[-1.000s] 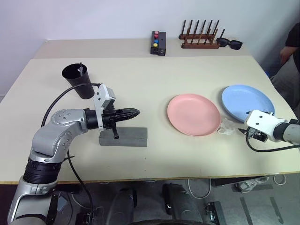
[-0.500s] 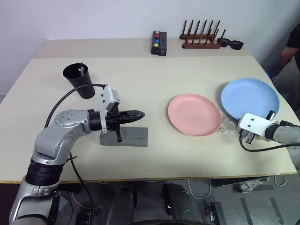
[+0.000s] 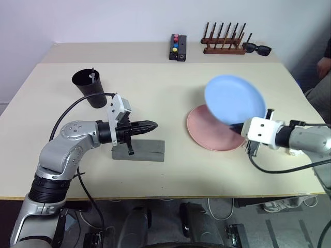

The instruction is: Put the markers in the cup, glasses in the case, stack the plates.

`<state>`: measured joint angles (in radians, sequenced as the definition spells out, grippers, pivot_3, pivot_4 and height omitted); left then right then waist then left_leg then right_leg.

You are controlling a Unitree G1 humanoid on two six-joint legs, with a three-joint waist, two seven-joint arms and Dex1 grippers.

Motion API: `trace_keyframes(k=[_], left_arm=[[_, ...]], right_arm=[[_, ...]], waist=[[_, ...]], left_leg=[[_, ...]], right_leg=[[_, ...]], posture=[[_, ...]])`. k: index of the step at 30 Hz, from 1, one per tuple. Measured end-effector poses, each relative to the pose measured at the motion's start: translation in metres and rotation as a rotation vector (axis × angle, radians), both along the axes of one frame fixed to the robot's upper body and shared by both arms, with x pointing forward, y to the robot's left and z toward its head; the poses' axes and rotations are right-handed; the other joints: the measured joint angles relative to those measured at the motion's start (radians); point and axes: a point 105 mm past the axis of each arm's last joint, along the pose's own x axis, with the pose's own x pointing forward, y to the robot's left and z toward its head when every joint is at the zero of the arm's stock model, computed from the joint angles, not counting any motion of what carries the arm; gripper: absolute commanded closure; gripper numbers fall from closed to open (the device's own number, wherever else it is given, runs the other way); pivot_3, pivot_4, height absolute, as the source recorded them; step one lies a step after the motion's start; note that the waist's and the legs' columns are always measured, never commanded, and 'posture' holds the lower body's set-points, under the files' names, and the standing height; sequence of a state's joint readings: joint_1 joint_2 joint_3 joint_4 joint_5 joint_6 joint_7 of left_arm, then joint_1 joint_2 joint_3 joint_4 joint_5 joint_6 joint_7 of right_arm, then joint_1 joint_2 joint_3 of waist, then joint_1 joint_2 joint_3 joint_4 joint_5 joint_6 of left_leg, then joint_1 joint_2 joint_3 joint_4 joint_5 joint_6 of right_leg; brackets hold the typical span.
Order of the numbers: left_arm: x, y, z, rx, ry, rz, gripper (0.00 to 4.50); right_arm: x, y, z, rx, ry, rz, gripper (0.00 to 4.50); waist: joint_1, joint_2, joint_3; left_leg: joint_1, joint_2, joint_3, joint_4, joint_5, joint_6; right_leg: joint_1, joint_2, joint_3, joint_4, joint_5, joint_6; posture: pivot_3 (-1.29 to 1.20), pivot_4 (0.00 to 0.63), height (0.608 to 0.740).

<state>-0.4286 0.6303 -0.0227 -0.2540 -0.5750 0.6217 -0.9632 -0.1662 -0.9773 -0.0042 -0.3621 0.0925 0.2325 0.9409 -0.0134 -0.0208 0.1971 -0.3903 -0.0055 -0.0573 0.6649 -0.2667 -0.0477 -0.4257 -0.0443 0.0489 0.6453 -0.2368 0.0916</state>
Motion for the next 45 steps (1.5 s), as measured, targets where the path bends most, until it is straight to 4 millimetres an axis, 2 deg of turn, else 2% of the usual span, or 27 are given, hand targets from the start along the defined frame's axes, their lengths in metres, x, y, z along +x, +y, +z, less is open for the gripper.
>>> trace_keyframes(k=[2,5,6,7,10,11,12,15,18,20,22,25,28,35,38,43,45], left_arm=[[0.0,0.0,0.0,0.0,-0.001,0.001,4.5],[0.0,0.0,0.0,0.0,-0.001,0.002,4.5],[0.0,0.0,0.0,0.0,-0.001,0.003,4.5],[0.0,0.0,0.0,0.0,-0.002,0.003,4.5],[0.0,0.0,0.0,0.0,-0.002,0.004,4.5],[0.0,0.0,0.0,-0.001,-0.002,0.004,4.5],[0.0,0.0,0.0,-0.001,-0.002,0.004,4.5],[0.0,0.0,0.0,-0.003,-0.002,0.004,4.5],[-0.001,-0.004,0.0,-0.014,-0.002,-0.008,4.5],[-0.003,-0.011,0.0,-0.021,-0.001,-0.03,4.5],[-0.006,-0.019,-0.001,-0.032,0.0,-0.058,4.5],[-0.007,-0.023,-0.001,-0.041,0.003,-0.071,4.5],[-0.008,-0.029,-0.001,-0.044,0.005,-0.094,4.5],[-0.007,-0.035,0.003,-0.043,-0.008,-0.118,4.5],[-0.007,-0.035,0.003,-0.043,-0.008,-0.116,4.5],[-0.007,-0.034,0.001,-0.042,-0.004,-0.107,4.5],[-0.008,-0.034,0.001,-0.042,-0.004,-0.105,4.5]], right_arm=[[-0.004,0.008,-0.011,0.006,0.045,0.02,4.43],[-0.005,0.009,-0.02,-0.013,0.072,0.018,4.43],[-0.005,0.009,-0.021,-0.019,0.071,0.015,3.85],[-0.005,0.008,-0.021,-0.021,0.072,0.012,3.59],[-0.004,0.007,-0.022,-0.027,0.074,0.01,2.15],[-0.004,0.007,-0.021,-0.028,0.072,0.01,1.55],[-0.004,0.007,-0.021,-0.027,0.072,0.006,1.16],[-0.003,0.004,-0.012,-0.003,0.065,-0.023,1.16],[-0.005,-0.004,0.01,0.089,0.05,-0.077,1.16],[-0.007,-0.023,0.026,0.156,0.033,-0.17,1.16],[-0.01,-0.048,0.027,0.164,0.03,-0.283,1.16],[-0.019,-0.075,0.007,0.146,0.101,-0.405,1.16],[-0.019,-0.087,-0.012,0.163,0.13,-0.471,1.16],[0.007,-0.101,-0.049,0.185,0.104,-0.573,1.16],[0.015,-0.102,-0.051,0.181,0.079,-0.575,2.02],[0.016,-0.105,-0.053,0.187,0.073,-0.588,4.42],[0.013,-0.104,-0.054,0.173,0.072,-0.584,4.42]], waist=[[-0.001,0.0,0.0],[-0.001,0.0,0.0],[-0.001,0.0,0.0],[-0.001,0.0,0.0],[-0.001,0.0,0.0],[-0.001,0.0,0.0],[-0.001,0.0,0.0],[-0.001,0.0,0.0],[0.001,0.0,0.0],[0.006,-0.001,0.0],[0.009,-0.001,0.0],[0.002,-0.001,0.0],[-0.007,0.0,0.0],[-0.006,0.0,-0.001],[-0.005,0.0,0.0],[-0.004,0.0,0.0],[-0.002,0.0,-0.001]], left_leg=[[0.0,0.0,0.0,0.0,0.0,0.0],[0.0,0.0,0.0,0.0,0.0,0.0],[0.0,0.0,0.0,0.0,0.0,0.0],[0.0,0.0,0.0,0.0,0.0,0.0],[0.0,0.0,0.0,0.0,0.0,0.0],[0.0,0.0,0.0,0.0,0.0,0.0],[0.0,0.0,0.0,0.0,0.0,0.0],[0.0,0.0,0.0,0.0,0.0,0.0],[0.0,0.0,0.0,0.0,0.0,0.0],[0.0,0.0,-0.001,0.0,0.0,0.0],[0.0,-0.001,-0.001,0.0,0.0,0.0],[0.0,-0.001,0.0,0.0,0.0,0.0],[0.002,0.0,0.002,0.0,0.0,0.0],[0.002,0.0,0.002,0.0,0.0,0.0],[0.001,0.0,0.002,0.0,0.0,0.0],[0.001,0.0,0.001,0.0,0.0,0.0],[0.001,0.0,0.001,0.0,0.0,0.0]], right_leg=[[0.0,0.0,0.0,0.0,-0.001,-0.001],[0.0,0.0,0.0,0.0,-0.001,-0.001],[0.0,0.0,0.0,0.0,-0.001,-0.001],[0.0,0.0,0.0,0.0,-0.001,-0.001],[0.0,0.0,0.0,0.0,-0.001,-0.001],[0.0,0.0,0.0,0.0,-0.001,-0.001],[0.0,0.0,0.0,0.0,-0.001,-0.001],[0.0,0.0,0.0,0.0,-0.001,-0.001],[0.0,0.0,0.0,0.0,0.0,0.0],[0.0,0.0,0.0,0.0,0.001,0.001],[0.001,0.0,-0.001,-0.001,0.0,0.001],[0.001,0.0,0.0,-0.001,-0.001,-0.001],[0.001,0.001,0.001,0.0,-0.001,-0.001],[0.001,0.001,0.001,0.0,-0.001,-0.002],[0.001,0.001,0.001,0.0,0.001,0.001],[0.001,0.001,0.001,0.0,0.001,0.001],[0.001,0.001,0.001,0.0,0.0,0.001]], posture=[[0.0,0.15,0.735],[0.0,0.15,0.735],[0.0,0.15,0.735],[0.0,0.15,0.735],[0.0,0.15,0.735],[0.0,0.15,0.735],[0.0,0.15,0.735],[0.0,0.15,0.735],[0.0,0.15,0.735],[0.0,0.15,0.735],[0.0,0.15,0.735],[0.0,0.15,0.735],[0.0,0.15,0.735],[0.0,0.15,0.735],[0.0,0.15,0.735],[0.0,0.15,0.735],[0.0,0.15,0.735]])
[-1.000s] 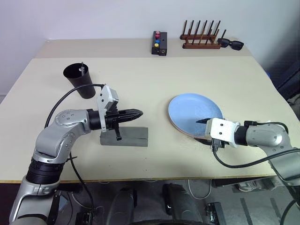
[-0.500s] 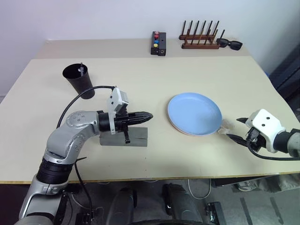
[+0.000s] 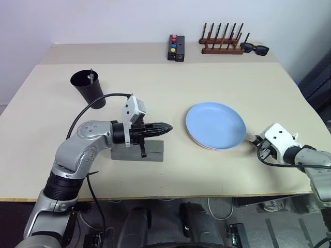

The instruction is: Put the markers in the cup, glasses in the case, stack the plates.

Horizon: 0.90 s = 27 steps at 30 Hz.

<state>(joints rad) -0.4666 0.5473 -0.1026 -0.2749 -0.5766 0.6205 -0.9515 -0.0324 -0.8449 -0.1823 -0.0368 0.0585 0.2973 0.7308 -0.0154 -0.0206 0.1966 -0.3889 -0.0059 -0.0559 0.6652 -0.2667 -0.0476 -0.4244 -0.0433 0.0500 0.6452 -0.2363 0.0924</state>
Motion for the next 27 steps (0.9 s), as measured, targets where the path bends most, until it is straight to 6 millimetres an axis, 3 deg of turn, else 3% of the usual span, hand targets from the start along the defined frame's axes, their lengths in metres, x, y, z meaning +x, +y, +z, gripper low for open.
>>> trace_keyframes(k=[3,6,10,13,14,17,20,24,27], left_arm=[[0.0,0.001,0.0,0.001,0.0,0.003,4.5],[0.001,0.001,0.0,0.001,-0.002,0.007,4.5],[0.003,0.003,-0.002,-0.002,0.0,0.013,4.5],[0.003,0.002,-0.002,-0.001,-0.003,0.01,4.5],[0.003,0.002,-0.002,0.0,-0.004,0.01,4.5],[0.002,0.001,-0.002,-0.004,-0.005,0.009,4.5],[0.0,-0.004,0.0,-0.019,-0.011,-0.001,4.5],[-0.008,-0.013,-0.002,-0.027,-0.009,-0.035,4.5],[-0.015,-0.021,-0.008,-0.022,0.007,-0.073,4.5]], right_arm=[[-0.004,-0.005,0.006,-0.061,-0.013,-0.008,4.42],[-0.001,-0.001,0.036,-0.079,-0.104,0.001,4.42],[-0.001,0.041,0.068,-0.017,-0.189,0.143,4.42],[0.001,0.069,0.066,0.051,-0.182,0.222,4.42],[0.001,0.075,0.059,0.057,-0.159,0.236,3.73],[0.001,0.087,0.043,0.077,-0.111,0.259,2.48],[0.004,0.086,0.041,0.08,-0.117,0.245,1.05],[0.003,0.073,0.048,0.074,-0.144,0.203,1.05],[-0.004,0.044,0.049,0.094,-0.149,0.106,1.05]], waist=[[0.001,0.0,0.0],[-0.004,0.0,0.0],[-0.004,0.0,0.0],[-0.002,0.0,0.0],[0.0,0.0,0.0],[0.004,0.0,0.0],[0.002,0.0,0.0],[0.003,0.0,0.0],[0.006,0.0,0.0]], left_leg=[[0.0,0.0,0.0,0.0,0.0,0.0],[0.0,0.0,0.0,0.0,0.0,0.0],[0.0,0.001,-0.001,0.0,0.0,0.0],[0.0,0.001,-0.001,0.0,0.0,0.0],[0.0,0.0,-0.001,0.0,0.0,0.0],[-0.001,0.0,-0.001,0.0,0.0,0.0],[-0.001,-0.001,-0.001,0.0,0.0,0.0],[-0.001,-0.001,-0.001,0.0,0.0,0.0],[-0.001,-0.001,-0.001,0.0,0.0,0.0]], right_leg=[[0.0,0.0,0.0,0.0,0.0,0.0],[0.0,0.0,0.0,0.0,-0.001,-0.001],[0.0,0.002,-0.001,0.001,0.0,0.0],[0.0,0.001,-0.001,0.0,-0.001,-0.002],[0.0,0.0,-0.001,0.0,-0.001,-0.002],[0.0,-0.001,-0.001,-0.001,-0.001,-0.002],[0.0,-0.001,0.0,-0.001,-0.001,-0.002],[0.0,-0.001,-0.001,-0.001,-0.001,-0.001],[0.0,-0.001,-0.001,-0.001,-0.001,-0.002]], posture=[[0.0,0.15,0.735],[0.0,0.15,0.735],[0.0,0.15,0.735],[0.0,0.15,0.735],[0.0,0.15,0.735],[0.0,0.15,0.735],[0.0,0.15,0.735],[0.0,0.15,0.735],[0.0,0.15,0.735]])
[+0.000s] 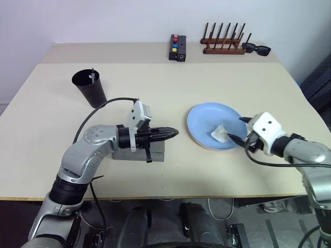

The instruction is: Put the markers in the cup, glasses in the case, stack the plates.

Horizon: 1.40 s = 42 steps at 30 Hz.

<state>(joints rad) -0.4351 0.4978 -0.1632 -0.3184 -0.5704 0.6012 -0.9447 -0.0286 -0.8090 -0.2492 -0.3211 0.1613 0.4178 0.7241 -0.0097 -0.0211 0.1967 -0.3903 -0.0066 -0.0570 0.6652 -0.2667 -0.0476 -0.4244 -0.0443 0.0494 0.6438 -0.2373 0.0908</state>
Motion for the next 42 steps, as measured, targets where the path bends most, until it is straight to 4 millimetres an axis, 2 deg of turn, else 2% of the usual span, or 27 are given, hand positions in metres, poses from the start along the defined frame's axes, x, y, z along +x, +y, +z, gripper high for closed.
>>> trace_keyframes(k=[5,7,10,14,17,21,22,28,31,33,35,38,40,42], left_arm=[[-0.006,-0.01,-0.006,0.015,-0.005,-0.048,4.5],[-0.007,-0.013,-0.006,0.013,-0.012,-0.06,4.5],[-0.008,-0.014,-0.006,0.01,-0.021,-0.071,4.5],[-0.009,-0.014,-0.006,0.008,-0.025,-0.075,4.5],[-0.008,-0.013,-0.007,0.012,-0.035,-0.069,4.5],[-0.007,-0.012,-0.009,0.019,-0.036,-0.058,4.5],[-0.007,-0.012,-0.01,0.019,-0.034,-0.055,4.5],[-0.007,-0.01,-0.013,0.019,-0.018,-0.043,4.5],[-0.005,-0.009,-0.01,0.02,-0.024,-0.039,4.5],[-0.001,-0.009,-0.006,0.023,-0.037,-0.035,4.5],[0.001,-0.006,-0.003,0.022,-0.047,-0.024,4.5],[0.007,-0.002,-0.001,0.023,-0.05,-0.003,4.5],[0.009,0.001,0.001,0.028,-0.056,0.009,4.5],[0.01,0.003,0.001,0.032,-0.057,0.014,4.5]], right_arm=[[-0.014,-0.076,-0.008,-0.026,0.011,-0.288,1.05],[-0.019,-0.096,-0.009,-0.033,0.008,-0.372,1.05],[-0.025,-0.117,-0.019,-0.026,0.038,-0.469,1.05],[-0.024,-0.125,-0.029,0.013,0.054,-0.531,1.05],[-0.017,-0.131,-0.035,0.088,0.073,-0.599,1.94],[-0.014,-0.127,-0.039,0.164,0.102,-0.611,3.82],[-0.014,-0.127,-0.04,0.173,0.112,-0.615,4.46],[-0.015,-0.126,-0.041,0.178,0.117,-0.622,4.48],[-0.011,-0.117,-0.033,0.154,0.079,-0.58,4.48],[-0.006,-0.101,-0.018,0.146,0.03,-0.506,4.48],[0.001,-0.072,0.004,0.158,-0.033,-0.38,4.48],[0.012,-0.017,0.035,0.188,-0.111,-0.167,4.48],[0.018,0.015,0.044,0.218,-0.119,-0.074,4.48],[0.025,0.038,0.037,0.248,-0.08,-0.024,4.48]], waist=[[-0.003,0.0,0.0],[-0.009,0.001,0.0],[-0.011,0.001,-0.001],[-0.01,0.001,-0.001],[-0.008,0.002,-0.001],[-0.006,0.002,-0.001],[-0.005,0.002,-0.001],[-0.006,0.002,-0.001],[-0.008,0.002,-0.001],[-0.01,0.002,-0.001],[-0.016,0.002,-0.001],[-0.02,0.002,-0.001],[-0.021,0.002,-0.001],[-0.02,0.002,-0.001]], left_leg=[[0.001,0.0,0.001,0.0,0.0,0.0],[0.002,0.0,0.001,0.0,0.0,0.0],[0.002,0.001,0.001,0.0,0.0,0.0],[0.002,0.001,0.001,0.0,0.0,0.0],[0.002,0.0,0.002,0.0,0.0,0.0],[0.001,0.0,0.001,0.0,0.0,0.0],[0.001,0.0,0.001,0.0,0.0,0.0],[0.001,0.0,0.001,0.0,0.0,0.0],[0.001,0.0,0.001,0.0,0.0,0.0],[0.002,0.0,0.001,0.0,0.0,0.0],[0.002,0.001,0.001,-0.001,0.0,0.0],[0.002,0.001,0.0,-0.001,0.0,0.0],[0.001,0.001,0.0,-0.001,0.0,0.0],[0.001,0.001,0.0,-0.001,0.0,0.0]], right_leg=[[0.0,0.0,0.0,0.0,0.0,-0.001],[0.0,0.001,0.001,0.001,0.0,-0.001],[0.0,0.002,0.001,0.001,0.0,-0.001],[0.0,0.002,0.001,0.001,0.0,-0.001],[0.0,0.001,0.002,0.001,0.0,-0.001],[0.0,0.001,0.002,0.001,0.0,-0.001],[0.0,0.001,0.002,0.001,0.0,-0.001],[0.0,0.001,0.002,0.001,0.0,-0.001],[0.0,0.001,0.002,0.001,0.0,-0.001],[0.0,0.002,0.002,0.001,0.0,0.0],[0.0,0.002,0.002,0.001,0.0,0.0],[0.0,0.003,0.001,0.001,0.0,0.0],[0.0,0.003,0.0,0.001,0.0,0.0],[0.0,0.002,0.0,0.0,0.0,0.0]], posture=[[0.0,0.15,0.735],[0.0,0.15,0.735],[0.0,0.15,0.735],[0.0,0.15,0.735],[0.0,0.15,0.735],[0.0,0.15,0.735],[0.0,0.15,0.735],[0.0,0.15,0.735],[0.0,0.15,0.735],[0.0,0.15,0.735],[0.0,0.15,0.735],[0.0,0.15,0.735],[0.0,0.15,0.735],[0.0,0.15,0.735]])
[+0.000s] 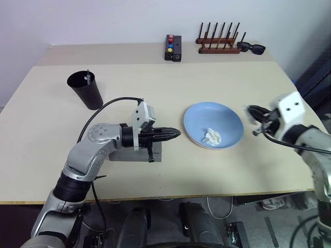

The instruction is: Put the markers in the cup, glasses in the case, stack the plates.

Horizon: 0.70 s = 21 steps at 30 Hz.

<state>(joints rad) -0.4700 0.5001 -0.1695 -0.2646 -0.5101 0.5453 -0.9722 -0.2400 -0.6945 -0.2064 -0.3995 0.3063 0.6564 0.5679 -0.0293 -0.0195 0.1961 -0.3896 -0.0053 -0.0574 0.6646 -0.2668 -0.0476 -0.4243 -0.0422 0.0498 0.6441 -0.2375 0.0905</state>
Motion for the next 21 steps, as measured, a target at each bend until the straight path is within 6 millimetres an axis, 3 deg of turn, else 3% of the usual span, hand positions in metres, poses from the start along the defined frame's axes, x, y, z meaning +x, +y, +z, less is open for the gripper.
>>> trace_keyframes(k=[3,5,7,12,16,21], left_arm=[[0.001,0.001,-0.001,0.006,0.008,0.012,4.5],[0.002,0.002,-0.001,0.006,0.01,0.024,4.5],[0.003,0.004,-0.001,0.006,0.008,0.037,4.5],[0.003,0.011,-0.001,0.009,0.012,0.082,4.5],[0.007,0.016,0.0,0.011,0.006,0.119,4.5],[0.026,0.053,0.001,0.053,-0.02,0.279,4.5]], right_arm=[[0.005,0.028,-0.021,0.026,0.076,0.061,4.48],[0.01,0.038,-0.033,0.028,0.113,0.072,3.94],[0.013,0.039,-0.042,0.025,0.138,0.067,3.17],[0.015,0.035,-0.042,0.004,0.113,0.064,0.63],[0.011,0.025,-0.036,-0.021,0.073,0.081,0.63],[-0.009,-0.008,-0.027,-0.017,0.05,0.074,0.63]], waist=[[0.012,0.0,0.0],[0.016,0.0,0.0],[0.016,0.0,0.0],[0.013,0.0,0.0],[0.012,0.0,0.0],[0.015,0.0,0.0]], left_leg=[[-0.001,0.0,0.0,0.0,0.0,0.0],[-0.001,-0.001,0.0,0.0,0.0,0.0],[-0.001,-0.001,0.0,0.0,0.0,0.0],[-0.001,-0.001,0.0,0.0,0.0,0.0],[-0.001,-0.001,0.0,0.0,0.0,0.0],[-0.001,-0.001,0.0,-0.001,0.0,0.0]], right_leg=[[-0.001,-0.001,0.0,-0.001,0.0,0.0],[-0.001,-0.002,0.0,-0.001,0.0,0.0],[-0.001,-0.002,0.0,-0.001,0.0,0.0],[-0.001,-0.001,0.0,-0.001,0.0,0.001],[-0.001,-0.001,0.0,-0.001,0.001,0.001],[-0.001,-0.001,0.0,-0.001,0.001,0.002]], posture=[[0.0,0.15,0.735],[0.0,0.15,0.735],[0.0,0.15,0.735],[0.0,0.15,0.735],[0.0,0.15,0.735],[0.0,0.15,0.735]])
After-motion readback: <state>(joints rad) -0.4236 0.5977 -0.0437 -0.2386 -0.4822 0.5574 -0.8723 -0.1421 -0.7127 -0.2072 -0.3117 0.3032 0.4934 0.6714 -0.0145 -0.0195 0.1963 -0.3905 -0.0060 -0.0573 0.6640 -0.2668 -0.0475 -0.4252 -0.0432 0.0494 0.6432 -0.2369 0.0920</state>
